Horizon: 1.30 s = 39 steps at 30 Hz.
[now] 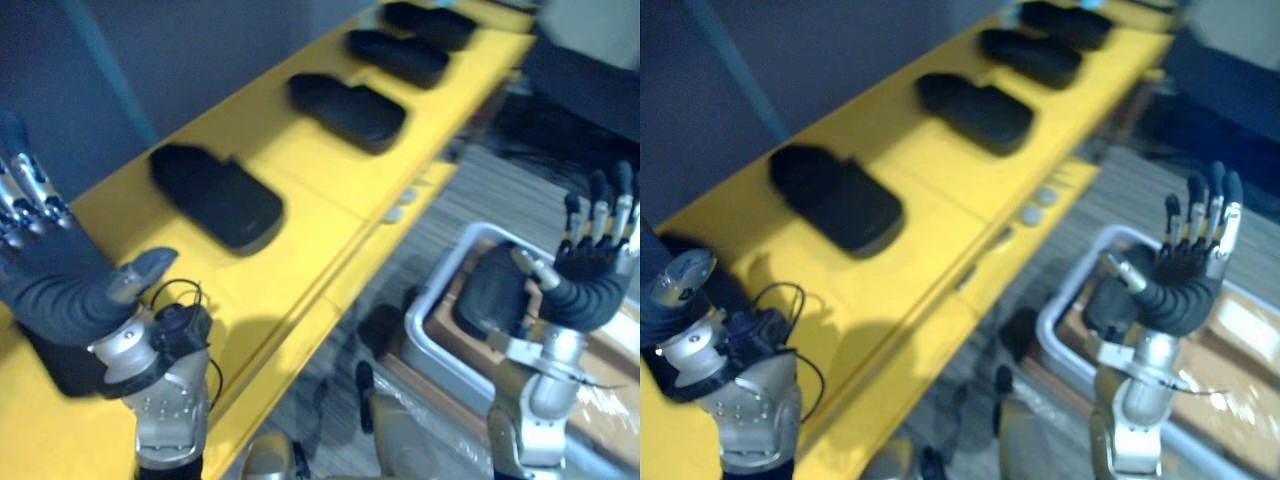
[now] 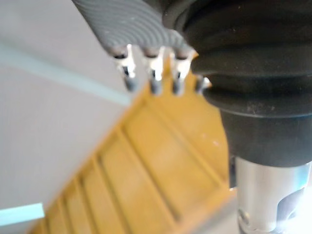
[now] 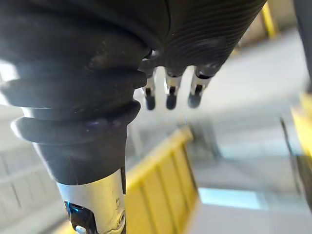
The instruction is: Walk over and take plastic housings, then place them on the shelf
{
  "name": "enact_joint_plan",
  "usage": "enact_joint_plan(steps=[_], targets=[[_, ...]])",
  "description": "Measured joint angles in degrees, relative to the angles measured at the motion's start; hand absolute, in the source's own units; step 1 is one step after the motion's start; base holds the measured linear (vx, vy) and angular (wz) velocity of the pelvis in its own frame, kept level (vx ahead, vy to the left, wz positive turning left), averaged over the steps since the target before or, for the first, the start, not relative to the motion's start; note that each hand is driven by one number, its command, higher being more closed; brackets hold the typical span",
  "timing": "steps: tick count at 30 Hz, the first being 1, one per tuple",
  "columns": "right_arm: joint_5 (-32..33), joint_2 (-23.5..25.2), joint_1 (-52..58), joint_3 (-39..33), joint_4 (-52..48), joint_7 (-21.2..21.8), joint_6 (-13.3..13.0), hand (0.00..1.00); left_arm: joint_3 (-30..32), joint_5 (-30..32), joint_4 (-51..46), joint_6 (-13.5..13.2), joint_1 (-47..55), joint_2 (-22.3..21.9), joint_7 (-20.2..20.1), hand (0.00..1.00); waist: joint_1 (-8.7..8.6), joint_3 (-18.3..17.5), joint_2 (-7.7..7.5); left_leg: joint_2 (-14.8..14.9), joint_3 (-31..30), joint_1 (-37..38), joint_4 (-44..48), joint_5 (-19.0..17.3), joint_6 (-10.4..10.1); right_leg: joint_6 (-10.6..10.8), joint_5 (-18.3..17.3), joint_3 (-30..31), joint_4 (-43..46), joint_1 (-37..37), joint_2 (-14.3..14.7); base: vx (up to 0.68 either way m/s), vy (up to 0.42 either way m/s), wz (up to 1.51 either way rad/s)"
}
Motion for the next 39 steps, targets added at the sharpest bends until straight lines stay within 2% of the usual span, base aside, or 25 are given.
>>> enact_joint_plan(steps=[1, 2, 3, 5, 6, 7, 8, 9, 10, 11, 12, 13, 14, 16, 17, 18, 21, 25, 26, 28, 30, 34, 36, 39], targets=[[-0.26, 0.04, -0.09, 0.23, 0.65, 0.32, 0.00, 0.00, 1.09, -0.09, 0.67, 0.76, 0.09, -0.01, -0.22, 0.00, 0.00, -1.34, -0.25, 0.07, 3.05, -0.07, -1.25, 0.83, -0.02, 0.29, -2.75, -1.15, 2.20, 2.21, -2.62, -0.16, 0.061, -1.37], [-0.68, 0.08, -0.13, 0.50, 1.07, 0.26, 0.09, 0.00, 1.38, -0.18, 1.00, 1.00, 0.08, -0.08, -0.57, 0.00, 0.11, -1.77, -0.39, 0.32, 4.36, -0.15, -1.47, 1.01, -0.20, 0.46, -3.57, -1.75, 2.24, 3.70, -3.78, -0.15, -0.002, -1.49], [-1.95, 0.16, -0.15, 0.44, 2.90, 0.21, 0.24, 0.00, 1.83, -0.23, 2.33, 1.17, 0.20, -0.13, -0.89, 0.00, 0.57, -2.73, -1.06, 1.04, 8.08, -0.57, -1.56, 1.36, -0.67, 0.43, -4.29, -1.95, 1.03, 7.07, -6.12, -0.12, -0.038, -1.22], [-2.72, 0.48, -0.10, 0.27, 4.98, 0.06, 0.81, 0.00, 2.65, -0.24, 3.67, 1.44, 0.55, -0.31, -1.00, 0.00, 0.54, -4.51, -1.94, 1.99, 11.49, -2.32, -1.00, 1.84, -1.33, 0.53, -3.95, -2.02, -2.82, 9.83, -8.69, -0.10, -0.102, -1.12], [-2.65, 0.60, -0.10, 0.19, 5.29, 0.18, 1.01, 0.00, 3.13, -0.21, 3.80, 1.67, 0.60, -0.43, -0.94, 0.00, 0.55, -4.54, -2.09, 2.35, 12.59, -2.55, -0.73, 1.98, -1.58, 0.93, -3.21, -2.06, -4.65, 10.62, -9.33, -0.09, -0.219, -1.22], [-2.51, 1.19, 0.35, 0.05, 5.45, 0.35, 1.40, 0.00, 3.64, -0.16, 4.29, 1.83, 0.62, -0.51, -0.83, 0.00, 0.49, -4.90, -2.75, 2.95, 13.62, -3.51, 0.58, 2.21, -2.06, 1.76, 3.43, -1.58, -10.03, 11.98, -9.73, -0.07, -0.213, -0.96], [-2.29, 1.36, 0.79, -0.13, 5.52, 0.55, 1.57, 0.00, 3.81, -0.12, 4.65, 1.96, 0.59, -0.77, -0.75, 0.00, 0.28, -4.92, -2.52, 3.56, 13.33, -3.97, 1.20, 2.45, -2.39, 2.81, 3.53, -1.44, -11.20, 12.01, -8.82, -0.09, -0.271, -1.11], [-2.01, 1.38, 1.81, -1.26, 5.62, 1.50, 1.73, 0.00, 3.19, 0.23, 4.87, 3.02, 0.59, -1.85, -0.56, 0.00, 0.18, -4.94, -1.26, 4.85, 12.13, -3.93, 0.99, 2.98, -3.29, 4.28, 4.61, -1.45, -11.87, 11.50, -7.24, -0.06, -0.182, -0.67], [-1.62, 1.43, 2.51, -1.60, 5.64, 1.90, 1.73, 0.00, 2.95, 0.28, 4.87, 3.45, 0.59, -2.04, -0.51, 0.00, -0.06, -5.09, -1.00, 5.28, 11.98, -3.77, 0.92, 3.21, -3.68, 4.45, 4.71, -1.39, -11.85, 11.28, -6.78, -0.08, -0.206, -0.63], [-0.98, 1.64, 3.76, -2.14, 5.71, 2.97, 1.79, 0.00, 2.79, 0.31, 4.85, 3.90, 0.54, -2.14, -0.52, 0.00, -1.28, -5.24, -0.67, 6.12, 11.76, -3.39, 0.73, 3.66, -4.29, 4.50, 4.67, -1.33, -11.87, 11.33, -6.00, -0.09, -0.200, -0.32], [-0.84, 1.98, 4.85, -2.87, 6.00, 3.67, 1.77, 0.00, 2.27, 0.25, 4.84, 4.08, 0.47, -2.18, -0.65, 0.00, -2.39, -5.10, -0.64, 6.72, 11.70, -3.00, 0.67, 4.37, -4.26, 5.22, 4.16, -1.57, -12.58, 11.98, -5.33, -0.07, -0.162, -0.17], [-0.85, 2.02, 5.02, -2.94, 6.05, 3.87, 1.77, 0.00, 2.00, 0.23, 4.84, 4.08, 0.44, -2.20, -0.70, 0.00, -2.51, -5.07, -0.71, 6.78, 11.63, -3.01, 0.72, 4.55, -4.04, 5.58, 3.87, -1.65, -12.92, 12.14, -5.31, -0.10, -0.174, -0.15], [-0.95, 2.00, 5.22, -3.23, 6.07, 4.39, 1.77, 0.00, 1.06, 0.30, 4.71, 4.22, 0.44, -2.76, -1.08, 0.00, -2.44, -4.76, -1.07, 6.79, 11.61, -3.18, 1.18, 4.81, -3.94, 7.23, 2.36, -1.76, -15.21, 12.92, -5.24, -0.08, -0.112, -0.10], [-0.93, 1.87, 4.56, -3.28, 6.18, 5.10, 1.78, 0.00, 0.89, 0.17, 4.69, 4.51, 0.46, -4.22, -1.25, 0.00, -2.35, -4.10, -1.01, 6.86, 11.64, -4.19, 1.89, 4.99, -4.23, 8.82, 1.02, -1.75, -19.19, 14.27, -4.72, -0.13, -0.173, -0.24], [0.19, 1.08, 1.72, -3.02, 6.81, 5.01, 2.08, 0.00, 0.96, -0.22, 4.56, 4.45, 0.58, -4.85, -2.27, 0.00, -1.98, -2.14, -0.67, 7.78, 10.35, -7.01, 4.05, 5.58, -4.66, 9.04, 1.17, -1.54, -26.13, 14.91, -2.91, -0.21, -0.274, -0.70], [1.17, 0.18, -1.53, -1.83, 7.67, 4.27, 3.11, 0.00, 0.99, -0.23, 4.54, 4.49, 1.21, -4.97, -3.23, 0.00, -1.24, -1.08, -0.57, 7.78, 1.01, -10.47, 6.49, 5.67, -4.51, 10.37, 2.27, 0.07, -30.83, 14.97, -1.12, -0.20, -0.249, -0.91], [4.75, -0.76, -6.90, 0.92, 10.48, 2.38, 5.95, 0.00, 0.61, -0.25, 4.08, 6.57, 6.09, -5.02, -6.33, 0.00, 0.49, 1.00, -0.15, 7.82, -13.11, -12.16, 7.16, 5.51, -4.78, 8.50, 6.91, 6.77, -36.58, 13.79, 2.87, -0.12, -0.111, -1.29], [6.99, -1.24, -6.84, 1.08, 14.43, 0.19, 10.82, 0.00, -0.65, -0.08, 7.02, 10.29, 9.28, -4.74, -8.10, 0.00, 0.67, 1.48, -0.03, 8.36, -13.50, -11.94, 6.58, 5.08, -5.54, 8.08, 10.39, 9.75, -40.67, 13.29, 4.42, -0.03, -0.066, -0.60], [7.33, -1.82, -7.24, 1.10, 17.67, -0.44, 12.99, 0.00, -1.05, -0.23, 11.35, 11.12, 9.29, -4.49, -8.72, 0.00, 0.64, 1.57, 0.12, 8.28, -13.54, -11.87, 5.96, 5.05, -6.13, 8.11, 10.93, 10.38, -40.77, 12.75, 4.54, -0.03, -0.023, -0.20], [7.31, -2.99, -8.74, 1.50, 23.58, -1.46, 15.45, 0.00, -1.24, -1.57, 19.65, 12.70, 8.83, -3.94, -10.19, 0.00, 0.68, 1.71, 0.29, 7.94, -13.71, -10.93, 4.47, 5.00, -7.46, 8.23, 11.17, 10.69, -40.75, 12.82, 4.51, -0.03, 0.003, -0.10], [7.32, -4.44, -11.51, 1.54, 28.17, -2.35, 16.41, 0.00, -1.48, -2.63, 23.29, 13.31, 9.22, -3.72, -11.70, 0.00, 0.97, 2.07, 0.35, 7.16, -14.67, -10.92, 3.89, 4.96, -7.61, 8.39, 11.51, 10.57, -40.75, 12.77, 4.05, -0.06, 0.037, 0.07], [7.36, -13.03, -25.55, 0.65, 43.85, -4.67, 19.43, 0.00, -6.23, -4.24, 27.66, 17.43, 9.09, -1.39, -17.21, 0.00, 3.50, 4.51, 1.60, 4.38, -17.79, -11.83, 3.40, 5.13, -7.90, 9.46, 12.50, 9.24, -40.74, 12.78, 1.76, -0.13, 0.086, 0.25], [7.41, -18.14, -35.54, 0.61, 54.96, -6.12, 20.48, 0.00, -10.12, -4.19, 31.50, 20.26, 9.58, -0.05, -19.73, 0.00, 4.38, 6.14, 2.79, 2.77, -20.06, -13.49, 4.23, 5.43, -8.04, 10.15, 12.95, 7.45, -40.53, 12.85, 0.17, -0.14, 0.084, 0.46], [9.64, -24.66, -45.68, 2.98, 67.26, -6.08, 21.02, 0.00, -13.06, -4.98, 37.43, 22.48, 9.97, 0.78, -21.00, 0.00, 6.08, 7.97, 3.73, 1.99, -22.43, -16.43, 6.55, 5.51, -7.89, 10.50, 13.17, 5.72, -39.52, 11.88, -0.67, -0.13, 0.069, 0.43]])
